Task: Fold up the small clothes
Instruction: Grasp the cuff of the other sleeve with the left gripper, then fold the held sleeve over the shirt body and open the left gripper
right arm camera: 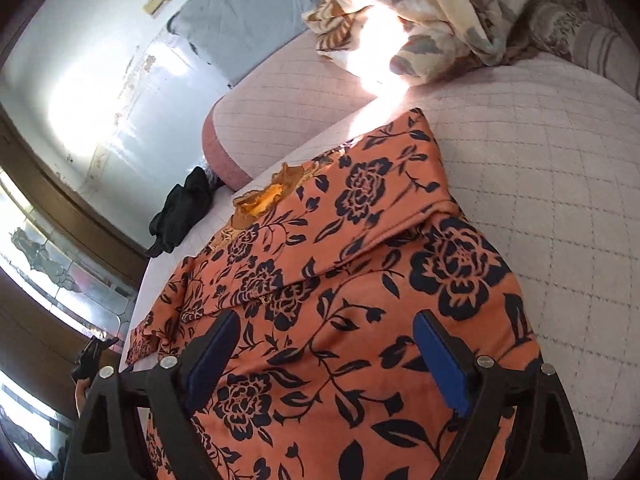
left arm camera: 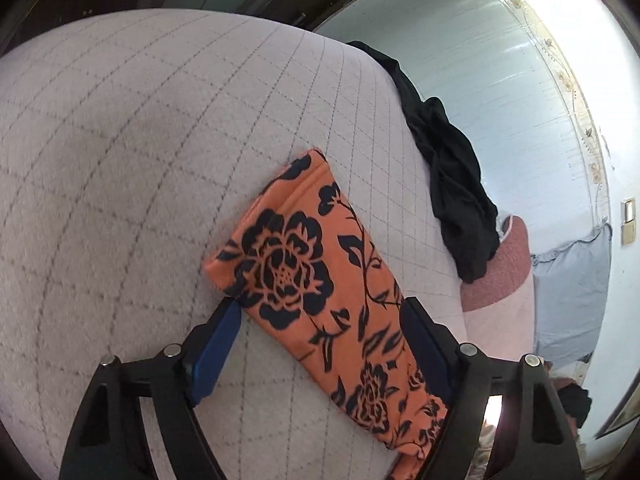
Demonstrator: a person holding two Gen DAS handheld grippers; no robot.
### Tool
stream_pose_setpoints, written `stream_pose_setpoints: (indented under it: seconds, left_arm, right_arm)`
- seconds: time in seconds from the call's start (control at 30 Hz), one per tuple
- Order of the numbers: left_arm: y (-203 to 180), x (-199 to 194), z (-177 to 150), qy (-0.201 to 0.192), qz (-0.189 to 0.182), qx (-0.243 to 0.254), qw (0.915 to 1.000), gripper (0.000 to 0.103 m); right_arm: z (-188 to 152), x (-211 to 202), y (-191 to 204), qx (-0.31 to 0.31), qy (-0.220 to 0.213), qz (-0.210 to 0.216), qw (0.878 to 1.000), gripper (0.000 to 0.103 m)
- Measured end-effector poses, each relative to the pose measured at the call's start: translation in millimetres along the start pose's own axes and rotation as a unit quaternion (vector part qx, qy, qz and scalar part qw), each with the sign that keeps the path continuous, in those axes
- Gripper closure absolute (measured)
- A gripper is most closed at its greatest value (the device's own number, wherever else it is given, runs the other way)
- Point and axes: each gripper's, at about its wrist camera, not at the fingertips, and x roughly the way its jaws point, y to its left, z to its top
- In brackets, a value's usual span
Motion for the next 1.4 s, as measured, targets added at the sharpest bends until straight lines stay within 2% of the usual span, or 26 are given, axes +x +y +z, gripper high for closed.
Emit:
stream_pose_setpoints:
  seconds: [0.17,0.2,0.23,0.27,0.3,0.4,0.47,0.53,0.6,0.67,0.8,0.87,0.97,1.03,1.1,1.17,1.2,1.23,1.33,1.37,1.4]
  left_arm:
    - [-11,5,-2,-0.023,0.039,0.004,0.999,0.025]
    - [-13,8,1,-0.028,0.057,0.007,0.998,0.038]
    - [-16,9,1,-0.035,0.089,0.014,0.9953,0.074]
    - [-16,13,3,-0.032,0.117,0.02,0.9924,0.099]
    - [-12,18,7,-0.017,0.118,0.018,0.9927,0.098]
    - [-24,17,11,-0.022,0.134,0.042,0.9898,0.098]
    - [-51,7,9,-0.045,0.145,0.077,0.9854,0.098]
    - [-95,-13,2,-0.08,0.136,0.128,0.9791,0.098]
    - [-150,-35,-14,-0.115,0.113,0.186,0.9693,0.098]
    - [-212,-60,-41,-0.144,0.07,0.249,0.9552,0.098]
    - [-314,-88,-111,-0.152,-0.032,0.337,0.9287,0.098]
    - [-357,-89,-158,-0.131,-0.081,0.376,0.9139,0.098]
    - [-406,-69,-228,-0.084,-0.132,0.424,0.892,0.098]
    - [-428,-45,-272,-0.04,-0.151,0.448,0.8802,0.097]
    - [-437,-14,-310,0.005,-0.153,0.469,0.8697,0.096]
    - [-432,26,-348,0.072,-0.14,0.493,0.8559,0.072]
    - [-425,48,-368,0.114,-0.12,0.504,0.8478,0.046]
    - [-408,66,-381,0.145,-0.09,0.508,0.8441,0.042]
    - [-357,82,-384,0.167,-0.036,0.516,0.8395,0.042]
    - [-344,80,-375,0.164,-0.027,0.513,0.8418,0.042]
    - [-328,74,-360,0.155,-0.024,0.504,0.8491,0.042]
  right_arm:
    - [-2,9,4,-0.001,0.008,0.015,1.0,0.013]
    - [-2,9,4,-0.001,0.007,0.018,1.0,0.013]
    - [-2,8,5,-0.004,0.005,0.018,1.0,0.013]
    - [-2,8,6,-0.008,0.003,0.016,1.0,0.013]
    - [-2,7,6,-0.011,0.0,0.014,1.0,0.013]
    - [-1,4,4,-0.004,-0.006,0.016,1.0,0.013]
    - [0,2,1,0.0,-0.011,0.02,1.0,0.013]
    - [2,-2,-1,0.008,-0.016,0.027,0.999,0.013]
    - [4,-6,-4,0.015,-0.021,0.032,0.999,0.013]
    - [5,-10,-5,0.021,-0.024,0.04,0.999,0.013]
    - [6,-21,-10,0.033,-0.037,0.046,0.998,0.013]
    - [7,-25,-17,0.047,-0.042,0.047,0.997,0.013]
    - [9,-33,-26,0.06,-0.052,0.05,0.996,0.013]
    - [10,-36,-30,0.065,-0.054,0.052,0.995,0.013]
    - [12,-37,-34,0.069,-0.054,0.053,0.995,0.013]
    - [13,-38,-36,0.073,-0.053,0.055,0.994,0.013]
    - [13,-37,-37,0.075,-0.053,0.055,0.994,0.013]
    - [13,-37,-38,0.078,-0.052,0.056,0.994,0.013]
    - [14,-37,-40,0.082,-0.053,0.055,0.994,0.013]
    - [14,-38,-41,0.083,-0.055,0.055,0.994,0.013]
    - [14,-38,-41,0.084,-0.056,0.055,0.993,0.013]
